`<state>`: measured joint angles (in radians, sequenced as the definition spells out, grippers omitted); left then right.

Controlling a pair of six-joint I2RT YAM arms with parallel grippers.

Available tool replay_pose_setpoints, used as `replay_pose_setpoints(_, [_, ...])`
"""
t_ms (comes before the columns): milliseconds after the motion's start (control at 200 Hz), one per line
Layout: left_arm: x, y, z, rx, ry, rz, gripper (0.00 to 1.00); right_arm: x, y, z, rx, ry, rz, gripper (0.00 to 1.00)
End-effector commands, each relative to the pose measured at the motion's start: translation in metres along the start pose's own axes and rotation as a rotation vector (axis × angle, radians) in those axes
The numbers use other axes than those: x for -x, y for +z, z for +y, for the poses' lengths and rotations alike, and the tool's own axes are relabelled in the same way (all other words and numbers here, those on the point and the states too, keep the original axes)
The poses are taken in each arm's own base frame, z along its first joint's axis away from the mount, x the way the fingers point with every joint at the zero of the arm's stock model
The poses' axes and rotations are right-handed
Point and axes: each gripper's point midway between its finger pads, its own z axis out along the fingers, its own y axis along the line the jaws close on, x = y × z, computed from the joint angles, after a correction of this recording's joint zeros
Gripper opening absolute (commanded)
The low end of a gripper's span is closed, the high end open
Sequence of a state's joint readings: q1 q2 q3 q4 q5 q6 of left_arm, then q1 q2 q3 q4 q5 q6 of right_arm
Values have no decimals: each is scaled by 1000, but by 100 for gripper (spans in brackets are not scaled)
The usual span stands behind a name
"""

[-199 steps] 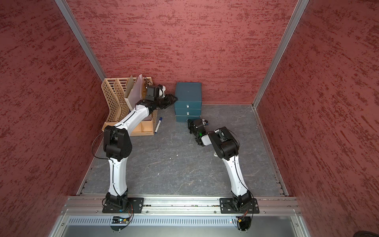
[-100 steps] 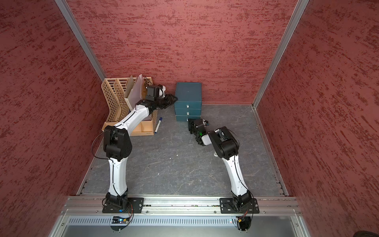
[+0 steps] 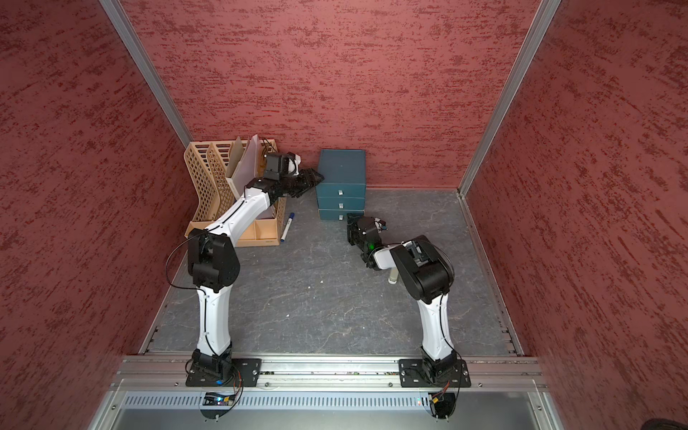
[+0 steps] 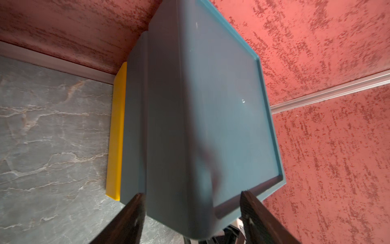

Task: Place the brooch boxes into the drawer by color
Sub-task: Close the drawer in the storage box, then reset both arms

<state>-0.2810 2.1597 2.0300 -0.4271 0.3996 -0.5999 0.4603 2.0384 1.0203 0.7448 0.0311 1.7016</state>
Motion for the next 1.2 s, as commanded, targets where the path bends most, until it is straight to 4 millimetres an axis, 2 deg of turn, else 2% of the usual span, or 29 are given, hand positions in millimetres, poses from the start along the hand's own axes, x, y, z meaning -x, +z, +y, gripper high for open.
replay_pose_setpoints(0, [15,-20,-27,-43,18,-39,82,4,-24,2,-34,-60,-37,58])
replay_pose_setpoints(120, [26,-40,-41,-51,31,-79,83,6,-56,6,-91,-156,-47,60])
replay_pose_setpoints(205, [32,-62,-50,-46,45,-122,83,14,-81,11,-150,-252,-65,61])
replay_pose_setpoints(341, [34,-104,-60,-40,48,-194,83,30,-124,45,-211,-493,-106,67])
replay_pose_setpoints(356, [33,-109,-61,-37,47,-199,83,30,-133,57,-195,-522,-114,68])
replay_pose_setpoints(386, [31,-119,-61,-29,47,-210,84,33,-143,67,-202,-586,-124,70])
replay_pose_setpoints(421, [28,-129,-61,-22,44,-220,99,34,-155,80,-206,-655,-136,71])
replay_pose_setpoints(461, [23,-142,-59,-9,36,-236,100,37,-168,91,-215,-723,-150,72])
replay_pose_setpoints(481, [20,-149,-56,0,31,-242,100,38,-175,96,-219,-754,-156,76])
replay_pose_setpoints(506, [18,-157,-54,6,26,-254,100,40,-183,103,-220,-784,-163,94])
replay_pose_setpoints(526, [15,-163,-52,9,23,-261,100,41,-189,108,-220,-809,-165,98])
replay_pose_setpoints(691, [-10,-231,-30,103,36,-368,100,51,-246,145,-182,-1026,-247,99])
replay_pose_setpoints(822, [-45,-260,-9,203,117,-416,100,57,-286,167,-153,-1227,-345,98])
replay_pose_setpoints(882, [-62,-269,5,281,154,-448,100,68,-305,173,-181,-1269,-435,98])
replay_pose_setpoints(967, [-78,-292,28,452,183,-539,100,96,-330,174,-295,-1262,-606,99])
replay_pose_setpoints(1032, [-84,-316,46,615,216,-647,100,102,-333,175,-323,-1330,-652,98])
replay_pose_setpoints(1097, [-92,-328,60,703,275,-670,100,98,-332,177,-282,-1402,-658,99])
replay_pose_setpoints(1197, [-96,-319,68,672,464,-649,100,97,-327,168,-228,-1443,-677,99])
